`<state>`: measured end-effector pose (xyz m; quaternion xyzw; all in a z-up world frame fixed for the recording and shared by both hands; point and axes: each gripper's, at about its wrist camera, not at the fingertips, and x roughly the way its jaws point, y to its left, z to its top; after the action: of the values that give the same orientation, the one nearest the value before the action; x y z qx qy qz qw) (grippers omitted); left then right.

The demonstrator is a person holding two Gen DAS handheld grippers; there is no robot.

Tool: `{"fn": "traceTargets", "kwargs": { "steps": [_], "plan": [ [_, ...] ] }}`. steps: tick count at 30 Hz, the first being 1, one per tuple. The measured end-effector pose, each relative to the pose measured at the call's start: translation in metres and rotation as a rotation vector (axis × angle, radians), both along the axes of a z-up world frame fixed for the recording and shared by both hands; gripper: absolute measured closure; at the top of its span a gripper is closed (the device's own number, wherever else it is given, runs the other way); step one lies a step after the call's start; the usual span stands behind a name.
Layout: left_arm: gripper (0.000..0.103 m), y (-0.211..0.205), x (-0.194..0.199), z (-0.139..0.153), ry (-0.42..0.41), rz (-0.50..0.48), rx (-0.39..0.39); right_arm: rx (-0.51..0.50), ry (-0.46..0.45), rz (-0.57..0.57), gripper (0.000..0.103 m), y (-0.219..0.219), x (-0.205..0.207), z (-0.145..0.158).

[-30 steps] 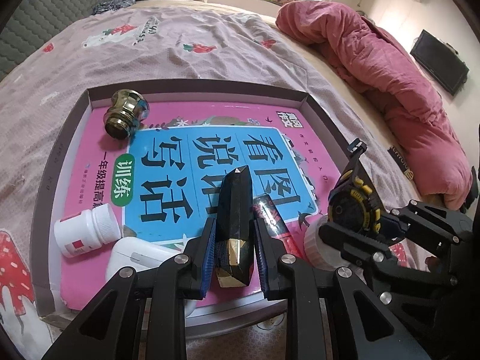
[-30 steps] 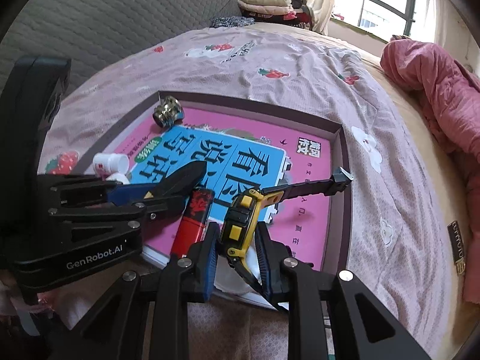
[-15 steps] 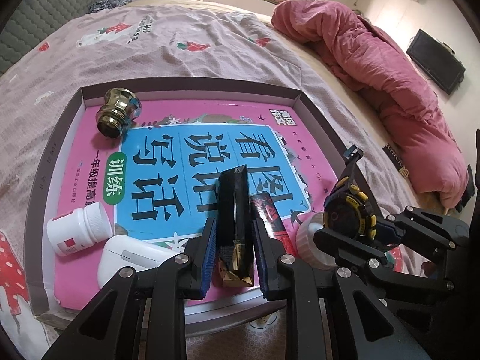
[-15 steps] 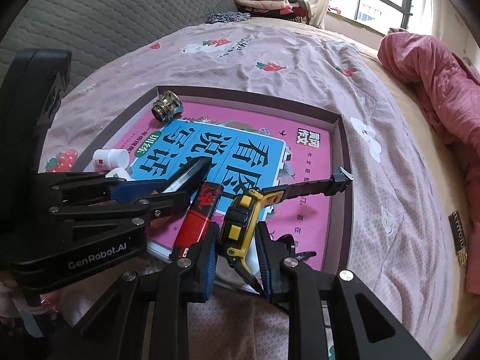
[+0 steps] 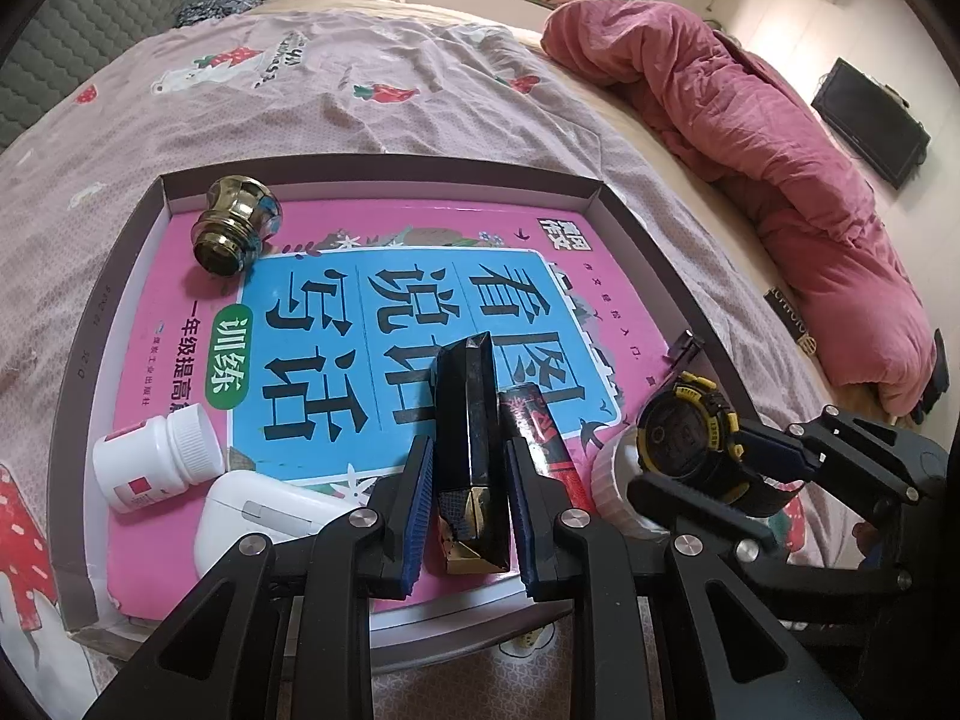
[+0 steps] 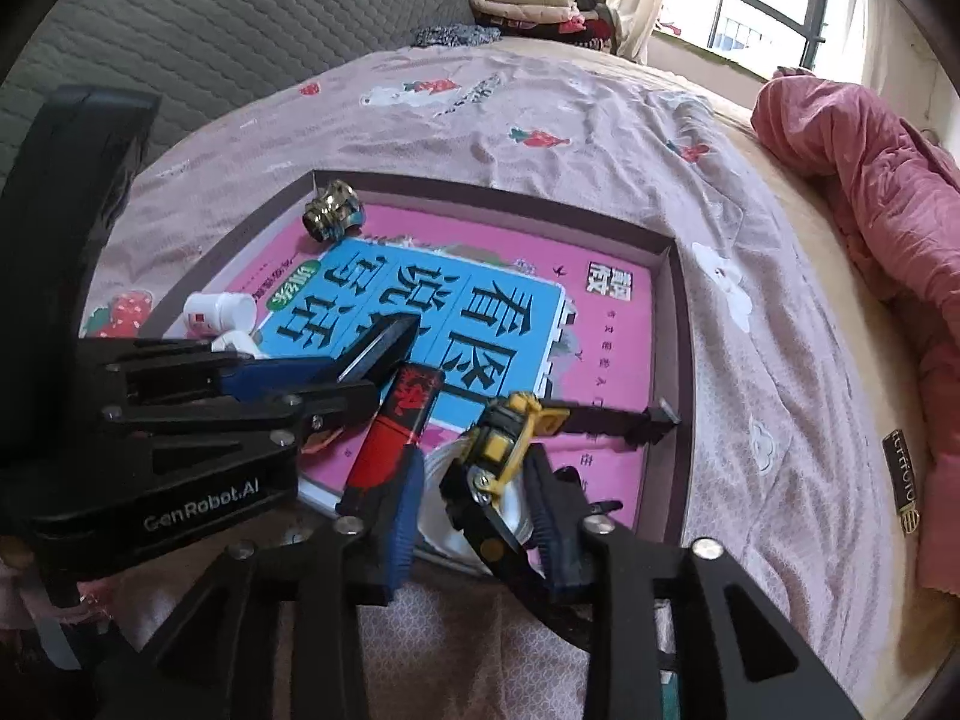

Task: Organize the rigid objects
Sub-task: 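Lower the pen onto the book and open the left gripper while the right lowers the watch, then open the right gripper to release the watch in the tray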

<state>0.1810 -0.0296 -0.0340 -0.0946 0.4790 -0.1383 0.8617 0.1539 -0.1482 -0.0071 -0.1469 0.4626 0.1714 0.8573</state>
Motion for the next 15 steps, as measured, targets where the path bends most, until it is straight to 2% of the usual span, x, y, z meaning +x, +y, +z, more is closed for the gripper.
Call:
{"fn": "traceTargets", "kwargs": {
  "steps": [5, 8, 12, 15],
  "plan": [
    [0.078, 0.005, 0.0, 0.002, -0.002, 0.012, -0.02, 0.014, -0.035, -0.016, 0.064, -0.004, -0.005, 0.007],
    [0.077, 0.009, -0.001, 0.005, -0.008, 0.019, -0.021, 0.031, -0.059, -0.033, 0.058, -0.009, -0.009, 0.016],
    [0.06, 0.013, -0.005, 0.009, -0.018, 0.021, -0.035, 0.064, -0.096, -0.059, 0.057, -0.017, -0.016, 0.029],
    [0.055, 0.013, -0.009, 0.013, -0.03, 0.02, -0.033, 0.078, -0.113, -0.078, 0.057, -0.022, -0.021, 0.036]
  ]
}}
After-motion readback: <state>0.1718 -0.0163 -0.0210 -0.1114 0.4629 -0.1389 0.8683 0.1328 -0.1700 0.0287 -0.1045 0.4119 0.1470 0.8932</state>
